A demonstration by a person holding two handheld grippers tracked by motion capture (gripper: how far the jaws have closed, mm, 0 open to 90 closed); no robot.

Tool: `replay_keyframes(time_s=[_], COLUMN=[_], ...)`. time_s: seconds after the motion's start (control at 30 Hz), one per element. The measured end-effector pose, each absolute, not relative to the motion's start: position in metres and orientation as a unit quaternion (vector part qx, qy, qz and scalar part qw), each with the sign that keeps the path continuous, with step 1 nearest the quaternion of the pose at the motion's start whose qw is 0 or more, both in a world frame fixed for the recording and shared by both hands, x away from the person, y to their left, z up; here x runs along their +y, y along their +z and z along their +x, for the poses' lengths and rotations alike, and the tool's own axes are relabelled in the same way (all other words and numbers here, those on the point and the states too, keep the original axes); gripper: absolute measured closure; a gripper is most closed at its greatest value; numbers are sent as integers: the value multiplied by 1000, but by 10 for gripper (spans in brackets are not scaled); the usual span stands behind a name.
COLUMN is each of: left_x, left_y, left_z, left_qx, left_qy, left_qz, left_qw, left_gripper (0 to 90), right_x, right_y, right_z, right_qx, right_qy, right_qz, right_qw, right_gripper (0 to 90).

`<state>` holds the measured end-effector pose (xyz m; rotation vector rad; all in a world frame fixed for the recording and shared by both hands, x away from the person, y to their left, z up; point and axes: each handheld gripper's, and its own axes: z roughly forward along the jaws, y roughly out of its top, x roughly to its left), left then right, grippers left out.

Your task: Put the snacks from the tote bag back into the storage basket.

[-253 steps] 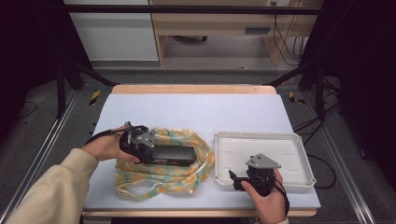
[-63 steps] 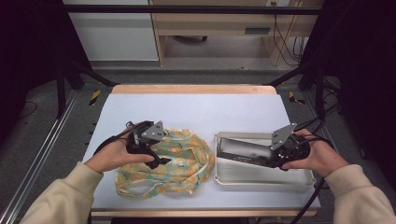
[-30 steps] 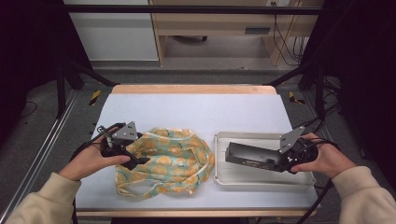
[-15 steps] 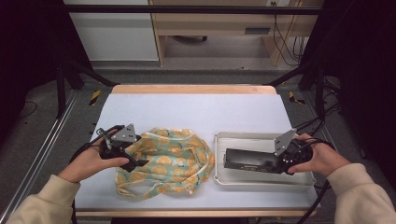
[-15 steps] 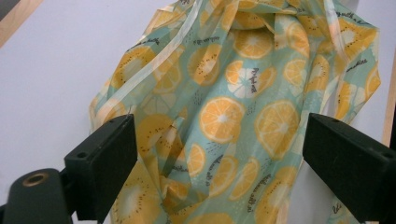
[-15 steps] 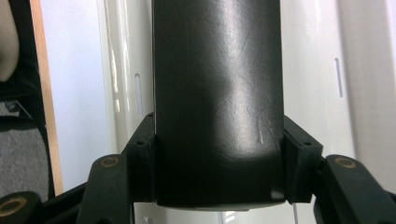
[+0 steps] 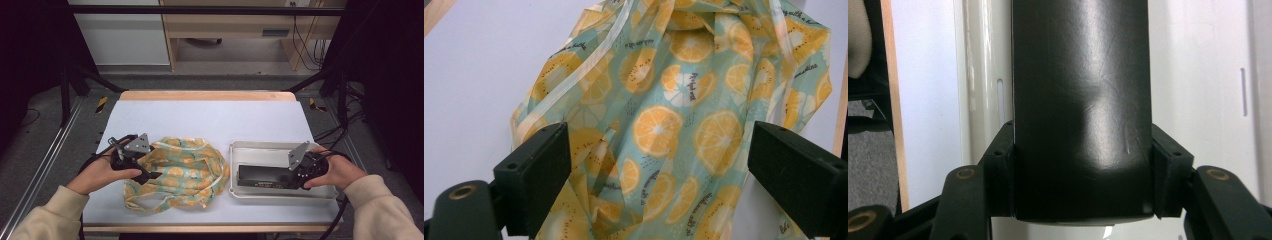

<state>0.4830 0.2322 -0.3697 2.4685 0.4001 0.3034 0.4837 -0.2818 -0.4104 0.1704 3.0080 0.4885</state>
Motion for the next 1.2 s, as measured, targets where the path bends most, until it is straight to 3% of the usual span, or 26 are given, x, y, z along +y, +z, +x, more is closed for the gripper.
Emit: replay_keyframes(time_s=[1.2], left_x=[237], left_y=[-377], left_z=[480], left_qx=[153], left_qy=[106], left_qz=[934], left_qw=[305], left_gripper=[82], right_x=[-269], right_y=[-430], right_z=[493], right_qx=[986], right_qy=[158], right_qz=[54], right_qw=[26], right_gripper=[414])
